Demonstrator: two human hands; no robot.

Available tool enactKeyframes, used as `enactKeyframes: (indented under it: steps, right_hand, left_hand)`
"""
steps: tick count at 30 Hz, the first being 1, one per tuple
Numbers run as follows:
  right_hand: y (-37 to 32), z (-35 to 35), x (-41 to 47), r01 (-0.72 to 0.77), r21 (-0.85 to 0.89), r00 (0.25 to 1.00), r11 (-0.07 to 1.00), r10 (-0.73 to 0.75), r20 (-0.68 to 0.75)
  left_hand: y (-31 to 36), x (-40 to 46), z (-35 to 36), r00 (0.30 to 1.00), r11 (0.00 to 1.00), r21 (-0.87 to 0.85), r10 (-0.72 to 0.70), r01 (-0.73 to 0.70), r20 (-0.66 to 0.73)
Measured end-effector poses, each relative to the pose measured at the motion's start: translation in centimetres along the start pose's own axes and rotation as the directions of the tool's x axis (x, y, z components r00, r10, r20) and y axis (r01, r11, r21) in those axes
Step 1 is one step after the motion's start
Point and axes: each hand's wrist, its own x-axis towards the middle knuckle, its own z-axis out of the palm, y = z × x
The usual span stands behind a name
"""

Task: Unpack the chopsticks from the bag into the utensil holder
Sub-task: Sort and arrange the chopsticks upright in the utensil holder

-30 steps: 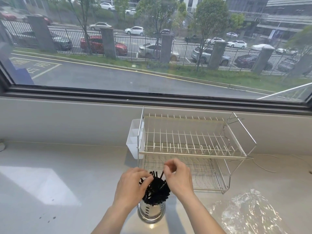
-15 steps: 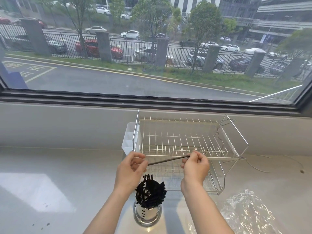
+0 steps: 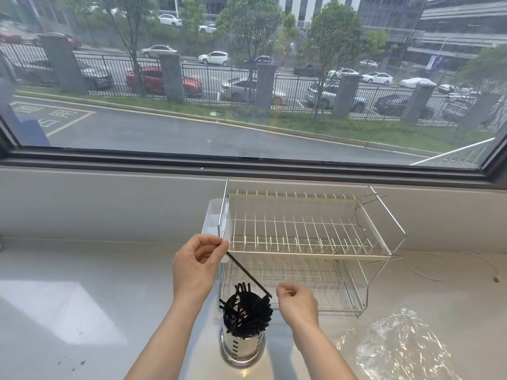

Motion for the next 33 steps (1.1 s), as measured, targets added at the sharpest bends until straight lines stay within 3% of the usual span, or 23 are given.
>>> enactKeyframes:
  steps: [7, 11, 18, 22, 26, 29, 33]
  right_hand:
    - [0.6, -0.4, 0.1, 0.071, -0.027, 0.997, 0.997, -0.071, -0.006]
    - [0.7, -0.3, 0.0, 0.092, -0.053, 0.996, 0.994, -0.093, -0.004]
    - [0.4, 0.2, 0.0, 0.175, -0.172, 0.983, 0.970, -0.161, 0.092]
    - [0.6, 0.1, -0.2, 0.197, -0.204, 0.974, 0.959, -0.168, 0.151]
    - [0.6, -0.1, -0.2, 0.237, -0.182, 0.964, 0.954, -0.209, 0.162]
    - [0.6, -0.1, -0.2, 0.262, -0.176, 0.954, 0.949, -0.227, 0.195]
    - [0.6, -0.1, -0.3, 0.274, -0.206, 0.949, 0.939, -0.229, 0.218]
  left_hand:
    - [0.5, 0.5, -0.3, 0.984, 0.998, -0.032, 0.056, -0.062, -0.167]
    - [0.3, 0.5, -0.1, 0.995, 0.992, 0.084, 0.094, -0.090, -0.041]
    - [-4.4, -3.1, 0.8, 0.976, 0.868, 0.492, -0.049, -0.064, 0.212]
    - [-6.1, -4.1, 0.6, 0.970, 0.733, 0.668, -0.052, -0.125, 0.238]
    - [-5.6, -3.0, 1.1, 0.977, 0.743, 0.641, 0.082, -0.192, 0.198]
    - [-5.5, -2.0, 1.8, 0.965, 0.739, 0.653, -0.011, -0.168, 0.261]
    - [-5.8, -1.9, 2.7, 0.936, 0.633, 0.767, -0.195, -0.110, 0.295]
